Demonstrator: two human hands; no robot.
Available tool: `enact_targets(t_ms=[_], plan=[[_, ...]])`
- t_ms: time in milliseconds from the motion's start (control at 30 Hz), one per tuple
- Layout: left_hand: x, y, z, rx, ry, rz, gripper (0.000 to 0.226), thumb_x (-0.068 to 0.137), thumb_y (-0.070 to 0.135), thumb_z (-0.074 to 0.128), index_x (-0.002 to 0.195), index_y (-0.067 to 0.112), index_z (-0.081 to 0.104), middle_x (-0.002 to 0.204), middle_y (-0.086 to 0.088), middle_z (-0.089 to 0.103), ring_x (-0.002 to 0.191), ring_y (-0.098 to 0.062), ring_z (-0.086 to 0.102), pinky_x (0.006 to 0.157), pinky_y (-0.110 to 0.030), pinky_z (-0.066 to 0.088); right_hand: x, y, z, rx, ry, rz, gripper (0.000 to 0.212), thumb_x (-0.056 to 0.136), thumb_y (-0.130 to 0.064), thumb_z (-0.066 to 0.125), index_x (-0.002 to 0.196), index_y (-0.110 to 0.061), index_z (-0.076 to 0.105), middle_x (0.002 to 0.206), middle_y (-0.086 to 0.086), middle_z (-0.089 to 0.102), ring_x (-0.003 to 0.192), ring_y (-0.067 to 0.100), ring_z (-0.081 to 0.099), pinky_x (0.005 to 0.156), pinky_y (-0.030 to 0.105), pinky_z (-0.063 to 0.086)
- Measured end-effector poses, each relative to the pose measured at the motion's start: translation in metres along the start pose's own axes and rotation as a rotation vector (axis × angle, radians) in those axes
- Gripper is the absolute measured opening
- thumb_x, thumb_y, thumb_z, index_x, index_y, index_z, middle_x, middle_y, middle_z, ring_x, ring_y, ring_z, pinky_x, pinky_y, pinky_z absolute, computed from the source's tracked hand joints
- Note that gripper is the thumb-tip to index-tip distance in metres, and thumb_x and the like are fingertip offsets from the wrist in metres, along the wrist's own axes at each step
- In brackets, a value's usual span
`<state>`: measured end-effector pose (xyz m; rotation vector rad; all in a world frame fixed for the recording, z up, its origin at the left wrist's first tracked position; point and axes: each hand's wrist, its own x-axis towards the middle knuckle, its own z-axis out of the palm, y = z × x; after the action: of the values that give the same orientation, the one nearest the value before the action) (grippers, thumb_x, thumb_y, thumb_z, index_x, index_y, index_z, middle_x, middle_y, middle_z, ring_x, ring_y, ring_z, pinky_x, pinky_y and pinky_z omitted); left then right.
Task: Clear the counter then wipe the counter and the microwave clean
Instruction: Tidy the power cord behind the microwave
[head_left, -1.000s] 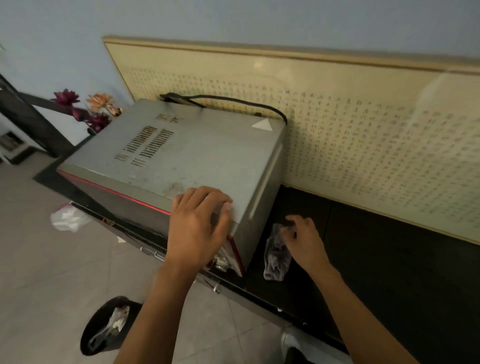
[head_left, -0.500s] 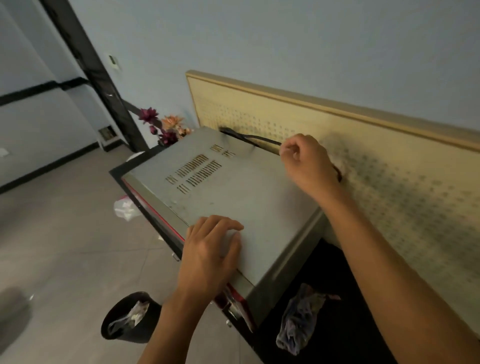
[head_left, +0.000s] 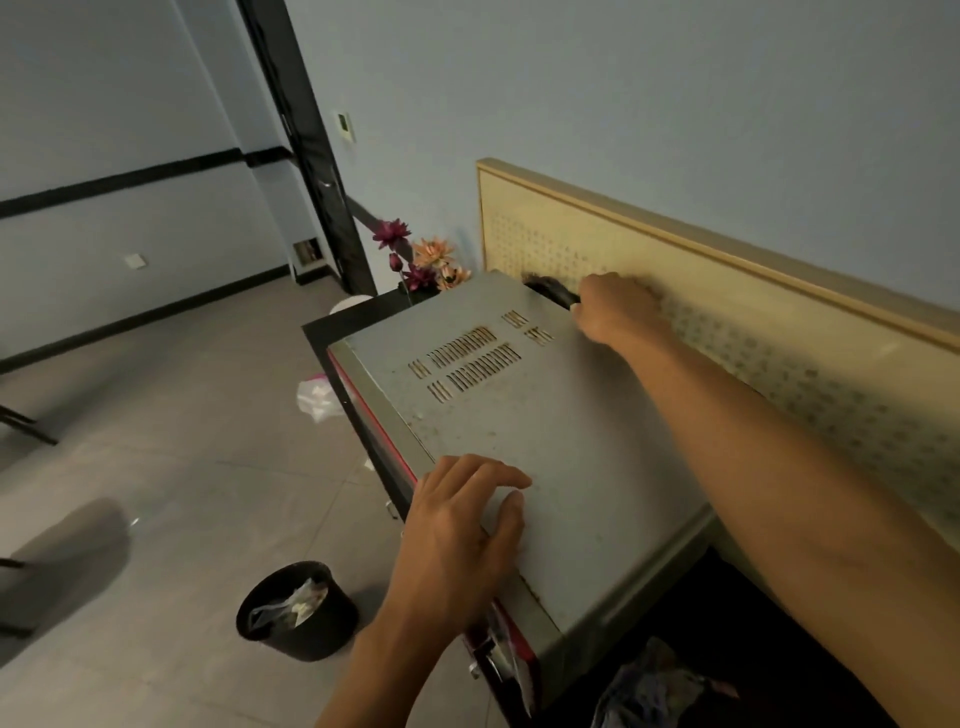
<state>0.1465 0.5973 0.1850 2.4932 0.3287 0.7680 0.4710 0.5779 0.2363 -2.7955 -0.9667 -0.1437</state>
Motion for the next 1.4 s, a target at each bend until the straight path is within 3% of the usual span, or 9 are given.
enact_targets(t_ms=[167, 333, 467, 667, 767, 833, 967, 1233, 1400], plan=[[0.003, 0.001, -0.008, -0.061, -0.015, -0.018, 0.024, 0.100, 0.039, 0.047, 0.114, 0.032, 0.065, 0.113, 0.025, 0.060, 0.114, 0.004, 0.052, 0.098, -0.026, 0.045, -0.036, 0.005, -0.028, 0.099, 0.179, -0.047, 0.025, 0.102, -0.027, 0.048, 0.106, -0.007, 0.062, 0.103, 0.009, 0.053, 0.089, 0.035, 0.059, 0.071, 0.041, 0.048], [0.020, 0.023, -0.013, -0.204, 0.015, -0.032, 0.025, 0.099, 0.035, 0.051, 0.122, 0.030, 0.061, 0.119, 0.019, 0.057, 0.118, 0.000, 0.052, 0.100, -0.026, 0.046, -0.142, 0.028, -0.056, 0.253, 0.412, -0.160, 0.023, 0.101, -0.029, 0.054, 0.108, -0.009, 0.064, 0.101, 0.001, 0.052, 0.078, 0.024, 0.058, 0.066, 0.038, 0.050], [0.034, 0.046, -0.006, -0.225, 0.105, -0.009, 0.049, 0.099, 0.031, 0.060, 0.145, 0.027, 0.045, 0.143, 0.006, 0.043, 0.134, -0.010, 0.043, 0.110, -0.022, 0.037, -0.238, 0.048, -0.060, 0.445, 0.494, -0.136, 0.020, 0.100, -0.024, 0.057, 0.107, -0.009, 0.066, 0.096, -0.001, 0.052, 0.078, 0.012, 0.053, 0.069, 0.012, 0.041], [0.038, 0.080, 0.015, -0.237, -0.023, 0.045, 0.073, 0.093, 0.051, 0.062, 0.155, 0.045, 0.025, 0.162, 0.000, 0.025, 0.151, -0.018, 0.025, 0.112, -0.030, 0.028, -0.345, 0.077, -0.036, 0.456, 0.542, -0.042, 0.020, 0.099, -0.021, 0.055, 0.108, -0.007, 0.066, 0.100, -0.006, 0.045, 0.084, 0.001, 0.051, 0.075, 0.007, 0.036], [0.033, 0.093, 0.032, -0.265, -0.180, 0.172, 0.050, 0.094, 0.050, 0.057, 0.143, 0.044, 0.049, 0.151, 0.006, 0.044, 0.140, -0.012, 0.043, 0.112, -0.031, 0.040, -0.386, 0.095, -0.024, 0.477, 0.532, 0.039, 0.029, 0.101, -0.026, 0.048, 0.111, -0.007, 0.066, 0.104, -0.007, 0.047, 0.095, -0.002, 0.053, 0.077, 0.006, 0.038], [0.027, 0.105, 0.046, -0.311, -0.260, 0.311, 0.029, 0.099, 0.042, 0.055, 0.124, 0.034, 0.066, 0.127, 0.009, 0.062, 0.117, -0.009, 0.061, 0.098, -0.036, 0.055, -0.408, 0.107, -0.014, 0.505, 0.546, 0.109, 0.030, 0.100, -0.028, 0.044, 0.110, -0.008, 0.065, 0.104, -0.006, 0.049, 0.094, 0.000, 0.054, 0.074, 0.010, 0.042], [0.004, 0.131, 0.075, -0.377, -0.427, 0.414, 0.027, 0.102, 0.045, 0.043, 0.103, 0.027, 0.063, 0.095, 0.009, 0.063, 0.085, -0.012, 0.062, 0.072, -0.043, 0.052, -0.442, 0.123, -0.002, 0.610, 0.563, 0.221, 0.024, 0.100, -0.026, 0.044, 0.114, -0.017, 0.062, 0.106, -0.009, 0.056, 0.094, 0.006, 0.058, 0.076, 0.016, 0.047], [-0.036, 0.147, 0.116, -0.475, -0.493, 0.420, 0.025, 0.104, 0.029, 0.044, 0.108, 0.018, 0.066, 0.102, 0.009, 0.058, 0.090, -0.008, 0.057, 0.077, -0.018, 0.046, -0.480, 0.120, -0.004, 0.818, 0.274, 0.363, 0.032, 0.097, 0.001, 0.052, 0.102, -0.027, 0.068, 0.095, -0.007, 0.066, 0.085, 0.015, 0.062, 0.072, 0.019, 0.047], [-0.043, 0.144, 0.127, -0.493, -0.456, 0.389, 0.025, 0.102, 0.025, 0.043, 0.109, 0.017, 0.066, 0.105, 0.008, 0.060, 0.090, -0.008, 0.060, 0.077, -0.016, 0.049, -0.483, 0.121, 0.002, 1.044, 0.292, 0.579, 0.041, 0.095, 0.004, 0.048, 0.079, -0.028, 0.069, 0.082, 0.004, 0.064, 0.073, 0.015, 0.058, 0.072, 0.030, 0.047]])
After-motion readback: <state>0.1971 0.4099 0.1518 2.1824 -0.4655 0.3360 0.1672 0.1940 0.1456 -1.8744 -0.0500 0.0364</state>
